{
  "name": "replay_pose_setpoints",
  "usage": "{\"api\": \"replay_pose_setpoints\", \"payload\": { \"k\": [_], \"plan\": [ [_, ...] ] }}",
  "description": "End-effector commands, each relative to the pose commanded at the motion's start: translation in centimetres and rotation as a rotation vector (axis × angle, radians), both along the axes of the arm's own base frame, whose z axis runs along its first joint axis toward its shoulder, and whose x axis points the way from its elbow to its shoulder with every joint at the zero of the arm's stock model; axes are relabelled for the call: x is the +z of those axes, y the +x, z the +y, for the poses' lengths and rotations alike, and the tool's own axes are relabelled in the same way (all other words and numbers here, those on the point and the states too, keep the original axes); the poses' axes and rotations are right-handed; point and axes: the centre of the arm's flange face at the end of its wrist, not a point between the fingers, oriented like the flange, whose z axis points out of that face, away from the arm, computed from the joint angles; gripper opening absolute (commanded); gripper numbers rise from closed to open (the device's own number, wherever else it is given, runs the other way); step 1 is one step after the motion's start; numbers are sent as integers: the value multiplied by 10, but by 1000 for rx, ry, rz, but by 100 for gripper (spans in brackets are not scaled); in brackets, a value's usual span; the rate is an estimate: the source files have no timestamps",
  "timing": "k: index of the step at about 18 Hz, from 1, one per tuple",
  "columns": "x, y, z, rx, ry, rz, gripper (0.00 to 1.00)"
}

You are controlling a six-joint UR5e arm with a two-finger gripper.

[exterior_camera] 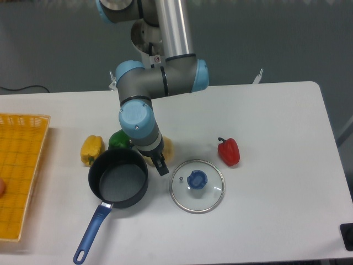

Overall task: Pick up the donuts
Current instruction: 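Lower the gripper onto the beige donut and close on it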

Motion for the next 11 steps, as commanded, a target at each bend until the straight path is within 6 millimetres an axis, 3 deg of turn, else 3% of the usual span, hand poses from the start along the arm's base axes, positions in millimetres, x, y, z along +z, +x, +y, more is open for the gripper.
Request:
{"api": "replay_pose_setpoints", "payload": {
  "k": [4, 11],
  "plan": [
    [1, -2, 3, 0, 16, 13, 97],
    [-23, 2, 8, -15, -9, 4, 97]
  ]
}}
